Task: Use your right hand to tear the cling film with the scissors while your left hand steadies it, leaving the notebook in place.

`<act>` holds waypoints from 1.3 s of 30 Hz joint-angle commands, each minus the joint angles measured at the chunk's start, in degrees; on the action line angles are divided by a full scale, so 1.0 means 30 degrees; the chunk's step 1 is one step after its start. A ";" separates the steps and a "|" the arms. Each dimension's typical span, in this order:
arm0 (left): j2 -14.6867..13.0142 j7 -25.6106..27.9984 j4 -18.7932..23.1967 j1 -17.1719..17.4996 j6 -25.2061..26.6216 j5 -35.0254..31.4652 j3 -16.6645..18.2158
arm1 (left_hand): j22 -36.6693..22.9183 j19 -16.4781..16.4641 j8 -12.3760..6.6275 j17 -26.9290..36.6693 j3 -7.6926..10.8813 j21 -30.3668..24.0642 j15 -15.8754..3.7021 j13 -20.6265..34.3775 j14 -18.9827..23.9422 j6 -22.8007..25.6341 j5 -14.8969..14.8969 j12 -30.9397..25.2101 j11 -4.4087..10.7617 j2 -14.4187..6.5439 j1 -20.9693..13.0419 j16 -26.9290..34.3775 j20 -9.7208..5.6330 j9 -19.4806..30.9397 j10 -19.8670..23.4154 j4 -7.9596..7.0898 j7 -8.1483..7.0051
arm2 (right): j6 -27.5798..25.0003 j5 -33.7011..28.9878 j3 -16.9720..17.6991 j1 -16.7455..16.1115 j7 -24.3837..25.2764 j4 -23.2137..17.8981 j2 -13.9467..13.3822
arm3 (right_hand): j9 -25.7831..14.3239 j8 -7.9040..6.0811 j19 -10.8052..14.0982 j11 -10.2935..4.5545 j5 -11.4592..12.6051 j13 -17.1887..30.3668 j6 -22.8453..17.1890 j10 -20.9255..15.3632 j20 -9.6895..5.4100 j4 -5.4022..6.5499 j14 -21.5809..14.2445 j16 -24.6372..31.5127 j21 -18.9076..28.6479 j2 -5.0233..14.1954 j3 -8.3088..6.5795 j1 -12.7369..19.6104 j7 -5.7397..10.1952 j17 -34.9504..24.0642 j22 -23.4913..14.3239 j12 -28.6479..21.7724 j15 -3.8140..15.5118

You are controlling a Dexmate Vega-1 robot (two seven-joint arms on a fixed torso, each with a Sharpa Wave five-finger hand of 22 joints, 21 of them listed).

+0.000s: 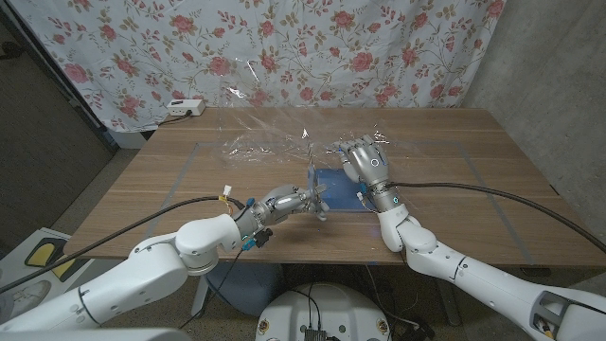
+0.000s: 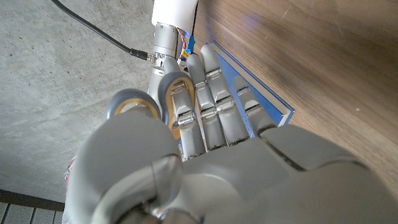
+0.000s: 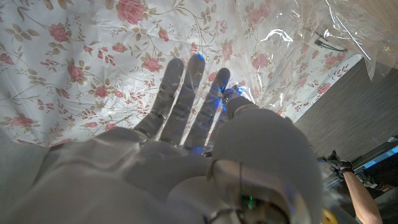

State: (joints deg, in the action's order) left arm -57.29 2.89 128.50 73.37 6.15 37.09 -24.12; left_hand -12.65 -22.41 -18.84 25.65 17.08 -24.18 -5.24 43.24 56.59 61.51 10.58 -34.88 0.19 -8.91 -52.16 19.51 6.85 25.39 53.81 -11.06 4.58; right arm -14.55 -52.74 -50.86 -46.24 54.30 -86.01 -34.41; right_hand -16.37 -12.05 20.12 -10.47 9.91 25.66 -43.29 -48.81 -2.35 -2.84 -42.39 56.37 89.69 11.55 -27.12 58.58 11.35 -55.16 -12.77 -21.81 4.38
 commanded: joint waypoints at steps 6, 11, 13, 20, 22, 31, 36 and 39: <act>0.0573 -0.0213 -0.1033 0.0367 -0.1329 -0.0401 -0.0101 | -0.0029 0.0094 0.0078 0.0119 0.3462 -0.0187 -0.0612 0.0042 0.0378 0.0155 -0.0028 -0.0045 0.0982 -0.0570 -0.0295 0.0067 -0.0079 0.0087 0.1040 0.3300 0.0108 | -0.0481 -0.0453 -0.0016 -0.0241 -0.1054 -0.0897 -0.0209 | -0.0100 0.0079 0.0166 0.0013 0.0032 0.0072 -0.0133 -0.0147 -0.1529 -0.0010 0.0064 0.0213 0.0077 -0.0085 -0.0156 -0.0118 -0.0015 0.0001 -0.0021 0.0055 0.2706; 0.1112 -0.1036 -0.2002 0.0002 -0.2248 -0.0253 -0.0226 | -0.0025 0.0103 0.0113 0.0173 0.3508 -0.0219 -0.0610 0.0065 0.0338 0.0175 -0.0036 -0.0042 0.0961 -0.0585 -0.0219 0.0084 -0.0068 0.0123 0.1036 0.3351 0.0116 | -0.0749 -0.0609 0.0094 -0.0394 -0.1107 -0.1188 -0.0262 | -0.0104 0.0080 0.0165 -0.0010 0.0030 0.0066 -0.0140 -0.0161 -0.1537 -0.0010 0.0087 0.0235 0.0067 -0.0083 -0.0167 -0.0125 -0.0045 0.0058 -0.0009 0.0094 0.2703; 0.1224 -0.1112 -0.2171 -0.0138 -0.2250 -0.0309 -0.0306 | -0.0023 0.0103 0.0121 0.0145 0.3533 -0.0234 -0.0647 0.0054 0.0408 0.0207 -0.0039 -0.0042 0.0961 -0.0559 -0.0167 0.0087 -0.0089 0.0133 0.1069 0.3356 0.0110 | -0.0829 -0.0739 0.0088 -0.0362 -0.1074 -0.1134 -0.0239 | -0.0105 0.0076 0.0155 0.0012 0.0029 0.0063 -0.0154 -0.0176 -0.1504 -0.0010 0.0105 0.0241 0.0065 -0.0086 -0.0168 -0.0130 -0.0032 0.0093 -0.0004 0.0109 0.2703; 0.1248 -0.1290 -0.2238 -0.0173 -0.2068 -0.0052 -0.0352 | -0.0018 0.0144 0.0180 0.0164 0.3617 -0.0269 -0.0629 0.0119 0.0390 0.0252 -0.0041 -0.0044 0.0969 -0.0548 -0.0070 0.0086 -0.0094 0.0149 0.1037 0.3442 0.0144 | -0.0934 -0.0688 0.0214 -0.0411 -0.1143 -0.1190 -0.0244 | -0.0110 0.0074 0.0164 -0.0019 0.0027 0.0102 -0.0170 -0.0221 -0.1514 -0.0017 0.0114 0.0293 0.0062 -0.0087 -0.0182 -0.0134 -0.0041 0.0133 0.0009 0.0114 0.2704; 0.1278 -0.1198 -0.2200 -0.0137 -0.2050 -0.0092 -0.0370 | -0.0017 0.0147 0.0194 0.0187 0.3624 -0.0285 -0.0627 0.0101 0.0395 0.0249 -0.0046 -0.0037 0.0977 -0.0543 -0.0020 0.0103 -0.0094 0.0176 0.1065 0.3458 0.0085 | -0.0900 -0.0591 0.0286 -0.0475 -0.1125 -0.1244 -0.0285 | -0.0111 0.0069 0.0165 -0.0002 0.0026 0.0092 -0.0184 -0.0226 -0.1518 -0.0019 0.0101 0.0323 0.0061 -0.0087 -0.0185 -0.0135 -0.0039 0.0127 0.0012 0.0131 0.2703; 0.1427 -0.1054 -0.2119 -0.0066 -0.2147 -0.0448 -0.0608 | -0.0011 0.0178 0.0268 0.0209 0.3711 -0.0338 -0.0633 0.0085 0.0381 0.0276 -0.0051 -0.0001 0.0963 -0.0536 0.0133 0.0101 -0.0078 0.0214 0.1075 0.3539 0.0091 | -0.0738 -0.0641 0.0318 -0.0610 -0.1183 -0.1390 -0.0477 | -0.0116 0.0077 0.0192 0.0008 0.0024 0.0106 -0.0175 -0.0270 -0.1515 -0.0024 0.0104 0.0385 0.0061 -0.0082 -0.0206 -0.0140 -0.0044 0.0175 0.0026 0.0161 0.2708; 0.1567 -0.1303 -0.2277 -0.0124 -0.2330 -0.0491 -0.0795 | -0.0009 0.0220 0.0290 0.0229 0.3745 -0.0344 -0.0614 0.0100 0.0320 0.0293 -0.0052 0.0005 0.0992 -0.0551 0.0180 0.0087 -0.0093 0.0228 0.1062 0.3570 0.0092 | -0.0688 -0.0598 0.0398 -0.0627 -0.1151 -0.1389 -0.0467 | -0.0119 0.0074 0.0214 -0.0035 0.0019 0.0109 -0.0188 -0.0288 -0.1515 -0.0024 0.0172 0.0348 0.0062 -0.0095 -0.0202 -0.0155 -0.0059 0.0270 0.0033 0.0180 0.2701; 0.1624 -0.1387 -0.2343 -0.0241 -0.2259 -0.0488 -0.0883 | -0.0006 0.0229 0.0300 0.0234 0.3777 -0.0362 -0.0592 0.0108 0.0337 0.0323 -0.0052 0.0008 0.0994 -0.0545 0.0227 0.0093 -0.0113 0.0251 0.1068 0.3603 0.0103 | -0.0730 -0.0616 0.0438 -0.0665 -0.1190 -0.1452 -0.0501 | -0.0121 0.0073 0.0231 0.0034 0.0016 0.0098 -0.0198 -0.0296 -0.1503 -0.0025 0.0119 0.0434 0.0063 -0.0095 -0.0202 -0.0166 -0.0065 0.0238 0.0039 0.0208 0.2700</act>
State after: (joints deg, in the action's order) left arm -53.12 -0.58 122.08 73.09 -0.26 36.05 -25.85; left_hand -12.51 -21.88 -17.85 26.32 17.38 -24.85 -5.24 43.30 56.61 62.02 10.58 -34.98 0.20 -9.99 -51.09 19.59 6.75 25.90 53.82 -10.75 4.89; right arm -16.92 -54.52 -49.90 -47.92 50.90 -90.01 -35.62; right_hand -16.64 -12.05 20.33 -10.57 9.91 25.96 -43.50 -49.31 -2.56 -3.00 -42.19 57.24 89.69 11.33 -27.28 58.36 11.14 -54.36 -12.50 -21.40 4.18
